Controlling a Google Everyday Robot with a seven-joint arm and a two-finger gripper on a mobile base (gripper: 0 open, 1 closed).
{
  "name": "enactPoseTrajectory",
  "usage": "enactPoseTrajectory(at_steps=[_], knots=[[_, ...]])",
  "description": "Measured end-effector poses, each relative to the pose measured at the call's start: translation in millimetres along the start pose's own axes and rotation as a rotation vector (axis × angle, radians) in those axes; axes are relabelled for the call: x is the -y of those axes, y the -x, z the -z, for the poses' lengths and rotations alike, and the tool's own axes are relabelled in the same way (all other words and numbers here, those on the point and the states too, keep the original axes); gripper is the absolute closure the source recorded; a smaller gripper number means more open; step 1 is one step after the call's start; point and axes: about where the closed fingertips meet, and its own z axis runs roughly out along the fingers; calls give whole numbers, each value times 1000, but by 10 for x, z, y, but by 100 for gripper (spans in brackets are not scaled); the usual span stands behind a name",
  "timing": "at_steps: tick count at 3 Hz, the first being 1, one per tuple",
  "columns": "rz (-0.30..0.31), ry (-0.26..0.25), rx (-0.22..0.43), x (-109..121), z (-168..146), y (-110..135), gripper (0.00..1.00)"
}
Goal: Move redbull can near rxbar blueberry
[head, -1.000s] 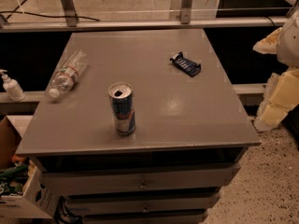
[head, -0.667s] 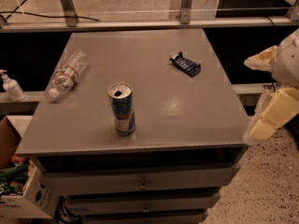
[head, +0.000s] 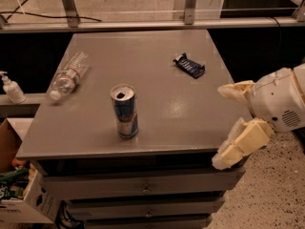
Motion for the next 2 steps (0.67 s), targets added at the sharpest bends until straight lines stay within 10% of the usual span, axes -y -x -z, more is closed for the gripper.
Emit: enactPoseTrajectory(at_steps=[2], knots=[[-9,17,59,-62,-6,166,0]])
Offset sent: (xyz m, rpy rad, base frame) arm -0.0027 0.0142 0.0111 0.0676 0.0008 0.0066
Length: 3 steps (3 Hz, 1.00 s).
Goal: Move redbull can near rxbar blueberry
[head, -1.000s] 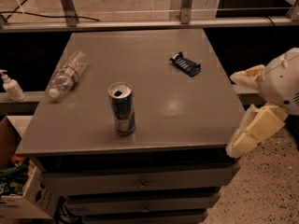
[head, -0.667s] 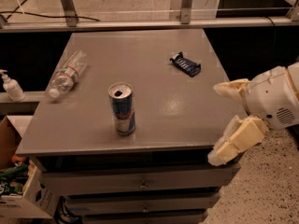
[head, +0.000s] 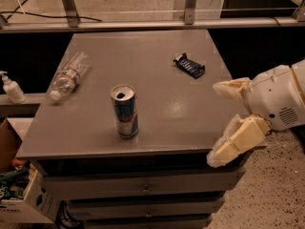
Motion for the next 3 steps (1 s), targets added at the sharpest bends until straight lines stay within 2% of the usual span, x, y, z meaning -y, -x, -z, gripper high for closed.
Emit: enactPoseTrajectory(at_steps=[1,3], knots=[[5,9,47,-27,-67,21,0],[16,18,233,6,-548,91,0]])
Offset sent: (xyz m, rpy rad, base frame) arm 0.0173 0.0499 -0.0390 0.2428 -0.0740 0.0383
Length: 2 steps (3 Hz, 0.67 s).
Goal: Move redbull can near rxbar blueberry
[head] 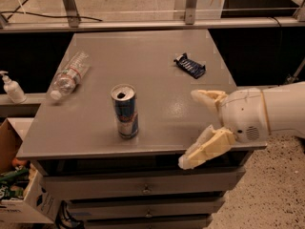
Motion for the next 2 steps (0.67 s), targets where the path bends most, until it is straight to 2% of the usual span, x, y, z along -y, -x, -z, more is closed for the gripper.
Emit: enactPoseTrajectory(at_steps=[2], knots=[[-3,-5,185,-78,-435,186,0]])
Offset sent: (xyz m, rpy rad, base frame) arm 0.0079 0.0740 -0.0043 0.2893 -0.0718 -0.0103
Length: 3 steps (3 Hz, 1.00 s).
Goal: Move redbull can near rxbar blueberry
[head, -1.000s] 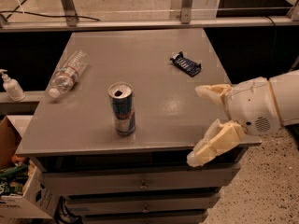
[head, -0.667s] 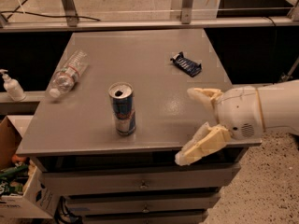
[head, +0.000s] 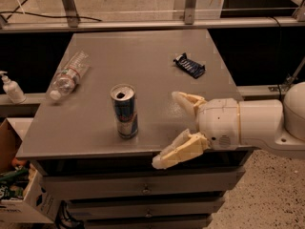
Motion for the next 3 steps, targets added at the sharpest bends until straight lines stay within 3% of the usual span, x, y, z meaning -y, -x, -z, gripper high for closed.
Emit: enactPoseTrajectory(at_steps=[1,2,3], knots=[[17,3,71,-58,-194,163,0],[36,43,152,-304,-669,383,0],[37,45,154,-317,-656,388,0]])
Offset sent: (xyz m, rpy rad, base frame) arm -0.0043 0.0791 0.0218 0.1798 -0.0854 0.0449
